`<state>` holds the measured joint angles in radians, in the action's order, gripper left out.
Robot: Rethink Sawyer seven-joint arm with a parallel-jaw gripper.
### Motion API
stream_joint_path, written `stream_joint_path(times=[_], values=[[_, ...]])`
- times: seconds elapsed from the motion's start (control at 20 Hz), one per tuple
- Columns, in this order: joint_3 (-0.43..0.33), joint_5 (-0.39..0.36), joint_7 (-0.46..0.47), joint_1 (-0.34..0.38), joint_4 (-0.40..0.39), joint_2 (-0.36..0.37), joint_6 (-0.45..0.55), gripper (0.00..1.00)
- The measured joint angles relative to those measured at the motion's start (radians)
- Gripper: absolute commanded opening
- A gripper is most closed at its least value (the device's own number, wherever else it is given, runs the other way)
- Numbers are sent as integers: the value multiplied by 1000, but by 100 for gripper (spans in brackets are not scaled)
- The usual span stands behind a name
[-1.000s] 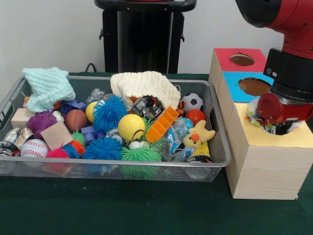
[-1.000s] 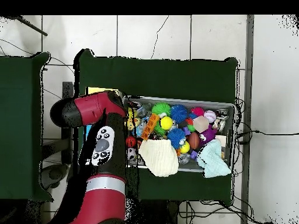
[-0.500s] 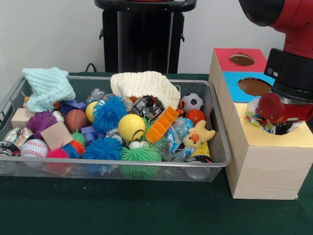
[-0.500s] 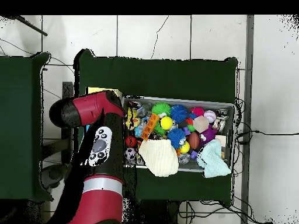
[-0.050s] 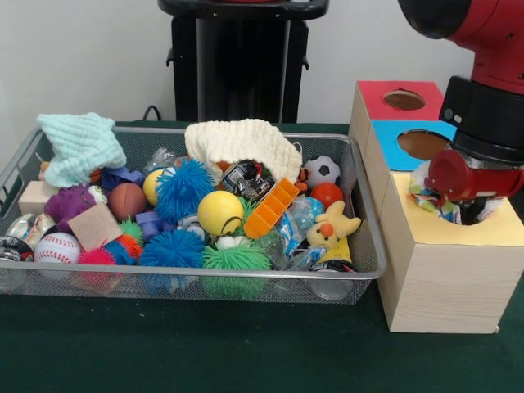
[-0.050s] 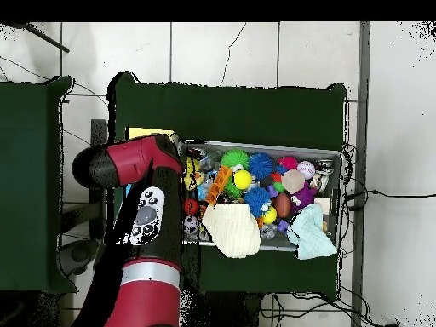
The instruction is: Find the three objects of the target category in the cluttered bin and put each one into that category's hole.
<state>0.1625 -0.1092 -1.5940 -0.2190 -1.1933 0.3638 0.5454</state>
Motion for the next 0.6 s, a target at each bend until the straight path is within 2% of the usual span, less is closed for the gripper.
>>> stream_joint_path(times=[0.6], values=[[-14,0,0,12,-67,75,19,0]])
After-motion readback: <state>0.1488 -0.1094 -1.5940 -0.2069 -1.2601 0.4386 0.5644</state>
